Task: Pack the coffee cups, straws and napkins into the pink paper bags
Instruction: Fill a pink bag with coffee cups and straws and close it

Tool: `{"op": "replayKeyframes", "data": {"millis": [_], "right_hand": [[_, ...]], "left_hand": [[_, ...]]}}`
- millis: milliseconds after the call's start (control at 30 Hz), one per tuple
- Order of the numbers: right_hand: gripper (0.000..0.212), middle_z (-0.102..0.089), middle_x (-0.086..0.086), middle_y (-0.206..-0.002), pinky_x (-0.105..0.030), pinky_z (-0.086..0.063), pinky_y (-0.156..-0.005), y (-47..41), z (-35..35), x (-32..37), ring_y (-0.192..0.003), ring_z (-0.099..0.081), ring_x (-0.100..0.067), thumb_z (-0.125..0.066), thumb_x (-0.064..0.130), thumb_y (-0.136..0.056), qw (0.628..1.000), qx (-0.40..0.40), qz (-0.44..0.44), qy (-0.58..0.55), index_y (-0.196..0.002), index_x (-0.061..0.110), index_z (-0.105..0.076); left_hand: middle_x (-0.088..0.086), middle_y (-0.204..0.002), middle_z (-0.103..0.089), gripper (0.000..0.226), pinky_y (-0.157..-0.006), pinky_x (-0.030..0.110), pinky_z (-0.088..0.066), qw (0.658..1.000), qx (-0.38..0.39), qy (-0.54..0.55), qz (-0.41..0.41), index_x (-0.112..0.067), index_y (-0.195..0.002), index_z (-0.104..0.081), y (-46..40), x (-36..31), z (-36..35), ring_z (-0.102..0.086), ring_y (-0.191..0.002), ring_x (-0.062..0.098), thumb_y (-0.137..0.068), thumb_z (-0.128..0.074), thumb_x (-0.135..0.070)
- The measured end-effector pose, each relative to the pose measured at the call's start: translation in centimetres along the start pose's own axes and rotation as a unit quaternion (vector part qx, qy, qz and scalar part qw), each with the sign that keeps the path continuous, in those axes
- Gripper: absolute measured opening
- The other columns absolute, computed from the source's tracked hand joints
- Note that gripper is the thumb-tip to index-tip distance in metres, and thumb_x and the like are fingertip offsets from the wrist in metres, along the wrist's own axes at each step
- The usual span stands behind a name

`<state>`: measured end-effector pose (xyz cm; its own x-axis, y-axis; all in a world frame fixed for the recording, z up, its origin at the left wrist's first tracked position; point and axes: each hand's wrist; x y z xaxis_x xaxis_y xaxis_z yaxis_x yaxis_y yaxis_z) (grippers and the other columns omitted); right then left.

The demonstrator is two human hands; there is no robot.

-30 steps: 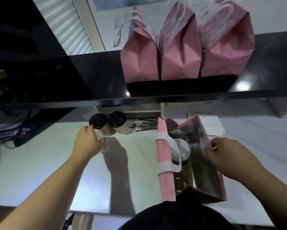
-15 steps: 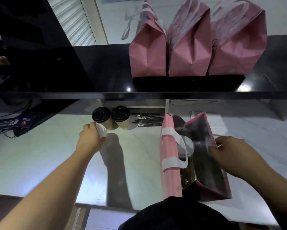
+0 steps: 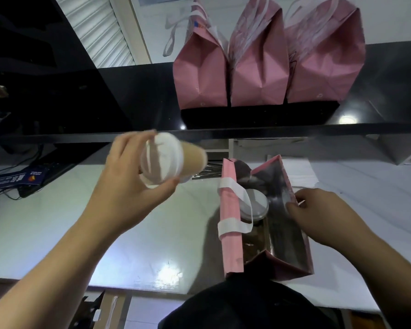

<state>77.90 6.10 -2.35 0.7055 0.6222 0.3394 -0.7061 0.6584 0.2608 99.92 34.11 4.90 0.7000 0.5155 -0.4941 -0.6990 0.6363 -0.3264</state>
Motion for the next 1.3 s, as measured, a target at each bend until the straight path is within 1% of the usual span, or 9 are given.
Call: {"op": "replayKeyframes", "data": {"millis": [133,200,333,467,533,633,767,967,1300], "right_hand": [[0.028,-0.072,0.011,-0.078,-0.031,-0.059,-0.059,0.2,0.4,-0.4,-0.063,-0.067,-0.009,-0.051,0.050,-0.098,1.000,0.015,0.008,-0.024,-0.090,0.030,-0.069],[0.025,-0.071,0.010,-0.079,-0.031,-0.056,-0.057,0.3,0.6,-0.7,-0.065,-0.066,-0.009,-0.052,0.044,-0.098,0.999,0.021,0.007,-0.026,-0.089,0.029,-0.069],[0.030,-0.069,0.007,-0.072,-0.028,-0.046,-0.051,0.8,1.0,-1.2,-0.063,-0.063,-0.012,-0.049,0.038,-0.099,1.000,0.015,0.005,-0.025,-0.078,0.026,-0.066],[0.033,-0.068,0.001,-0.073,-0.034,-0.056,-0.060,1.2,0.9,-1.5,-0.066,-0.064,-0.018,-0.046,0.037,-0.100,1.000,0.011,0.001,-0.028,-0.078,0.020,-0.064],[0.033,-0.068,0.001,-0.076,-0.033,-0.054,-0.059,1.3,0.9,-1.7,-0.068,-0.064,-0.018,-0.044,0.039,-0.101,0.999,0.012,-0.001,-0.035,-0.080,0.022,-0.064],[0.034,-0.066,0.001,-0.073,-0.029,-0.043,-0.052,1.4,0.9,-2.0,-0.065,-0.062,-0.019,-0.045,0.038,-0.101,0.999,0.005,-0.001,-0.035,-0.076,0.021,-0.060],[0.032,-0.065,0.000,-0.072,-0.031,-0.044,-0.053,1.6,0.8,-2.3,-0.066,-0.062,-0.020,-0.045,0.034,-0.100,0.999,0.006,-0.005,-0.036,-0.076,0.019,-0.059],[0.033,-0.067,-0.001,-0.069,-0.034,-0.051,-0.054,1.8,0.8,-2.6,-0.062,-0.063,-0.022,-0.044,0.033,-0.099,0.999,0.006,0.003,-0.040,-0.077,0.015,-0.060],[0.026,-0.064,-0.002,-0.066,-0.030,-0.037,-0.049,1.6,0.6,-2.5,-0.060,-0.061,-0.023,-0.045,0.027,-0.094,0.999,-0.007,0.000,-0.032,-0.076,0.015,-0.059]], "left_hand": [[-0.021,-0.142,-0.037,0.086,-0.091,0.025,-0.052,0.987,0.100,0.031,-0.118,-0.041,-0.150,-0.039,-1.5,-8.0,-0.8,-0.050,-0.123,0.004,-0.074,-0.073,-0.063],[-0.019,-0.144,-0.036,0.087,-0.099,0.034,-0.052,0.972,0.173,0.004,-0.161,-0.038,-0.152,-0.039,-2.2,-10.4,-2.9,-0.046,-0.129,0.007,-0.076,-0.073,-0.062],[-0.013,-0.150,-0.035,0.089,-0.097,0.028,-0.042,0.921,0.309,-0.099,-0.215,-0.035,-0.156,-0.034,-2.7,-12.5,-8.0,-0.041,-0.133,0.013,-0.080,-0.075,-0.057],[-0.004,-0.147,-0.045,0.086,-0.101,0.041,-0.052,0.876,0.392,-0.162,-0.229,-0.029,-0.152,-0.041,-2.1,-12.4,-12.0,-0.050,-0.128,0.022,-0.079,-0.077,-0.060],[0.000,-0.141,-0.050,0.080,-0.094,0.043,-0.054,0.863,0.402,-0.184,-0.244,-0.025,-0.148,-0.046,-1.5,-12.1,-13.5,-0.055,-0.121,0.025,-0.081,-0.075,-0.059],[0.005,-0.132,-0.054,0.071,-0.081,0.030,-0.049,0.850,0.398,-0.206,-0.276,-0.017,-0.141,-0.053,-0.4,-11.8,-15.3,-0.059,-0.108,0.026,-0.083,-0.078,-0.050],[0.005,-0.131,-0.054,0.063,-0.085,0.042,-0.058,0.843,0.413,-0.227,-0.259,-0.015,-0.143,-0.053,0.5,-11.5,-16.5,-0.061,-0.107,0.030,-0.086,-0.076,-0.030],[0.005,-0.132,-0.051,0.062,-0.084,0.041,-0.055,0.842,0.428,-0.223,-0.240,-0.014,-0.147,-0.049,1.4,-10.4,-17.4,-0.062,-0.108,0.033,-0.089,-0.068,-0.007],[0.004,-0.137,-0.054,0.067,-0.102,0.041,-0.050,0.847,0.432,-0.190,-0.245,-0.019,-0.152,-0.047,2.1,-8.2,-19.0,-0.051,-0.123,0.028,-0.090,-0.066,-0.003]]}}
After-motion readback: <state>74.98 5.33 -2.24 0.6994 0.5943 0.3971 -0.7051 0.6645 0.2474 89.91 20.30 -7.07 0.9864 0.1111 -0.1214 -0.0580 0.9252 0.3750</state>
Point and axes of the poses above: each hand's wrist, its own y-axis away from the middle knuckle, its own z-axis out of the back of the hand, x = y × z
